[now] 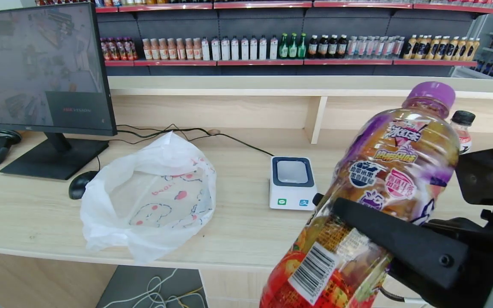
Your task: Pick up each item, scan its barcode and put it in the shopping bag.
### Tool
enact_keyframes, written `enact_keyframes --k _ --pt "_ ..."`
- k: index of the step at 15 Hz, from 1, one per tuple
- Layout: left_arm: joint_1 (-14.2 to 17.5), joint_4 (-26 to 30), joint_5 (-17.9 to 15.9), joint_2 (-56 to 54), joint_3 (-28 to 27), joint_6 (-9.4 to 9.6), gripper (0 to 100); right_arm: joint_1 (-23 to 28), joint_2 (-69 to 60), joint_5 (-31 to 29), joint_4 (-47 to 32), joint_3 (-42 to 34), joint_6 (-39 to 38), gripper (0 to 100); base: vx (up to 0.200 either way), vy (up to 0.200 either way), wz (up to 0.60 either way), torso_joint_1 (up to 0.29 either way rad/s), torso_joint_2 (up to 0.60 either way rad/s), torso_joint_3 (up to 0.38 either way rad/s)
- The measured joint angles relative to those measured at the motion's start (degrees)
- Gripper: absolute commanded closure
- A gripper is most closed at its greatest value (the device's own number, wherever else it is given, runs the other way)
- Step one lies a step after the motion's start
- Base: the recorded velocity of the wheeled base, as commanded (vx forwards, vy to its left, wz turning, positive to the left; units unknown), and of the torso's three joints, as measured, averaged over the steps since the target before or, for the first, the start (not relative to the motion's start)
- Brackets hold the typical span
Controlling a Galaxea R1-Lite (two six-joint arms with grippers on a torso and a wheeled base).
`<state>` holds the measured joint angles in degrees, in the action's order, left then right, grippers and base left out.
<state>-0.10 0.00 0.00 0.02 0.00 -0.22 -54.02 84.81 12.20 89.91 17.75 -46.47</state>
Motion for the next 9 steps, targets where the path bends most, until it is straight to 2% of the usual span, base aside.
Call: enact_keyframes --k 3,9 --pt "0.0 0.0 0.0 0.0 0.0 -0.02 0 -2.1 -0.27 0.0 0.04 0.83 -7.36 100 0.0 0.0 0.0 0.0 0.0 0.0" --pt "0.0 0.0 0.0 0.0 0.0 0.0 0 -3.15 -1.44 0.0 0.11 3.88 -13.52 100 0.0 0.0 0.0 0.0 0.0 0.0"
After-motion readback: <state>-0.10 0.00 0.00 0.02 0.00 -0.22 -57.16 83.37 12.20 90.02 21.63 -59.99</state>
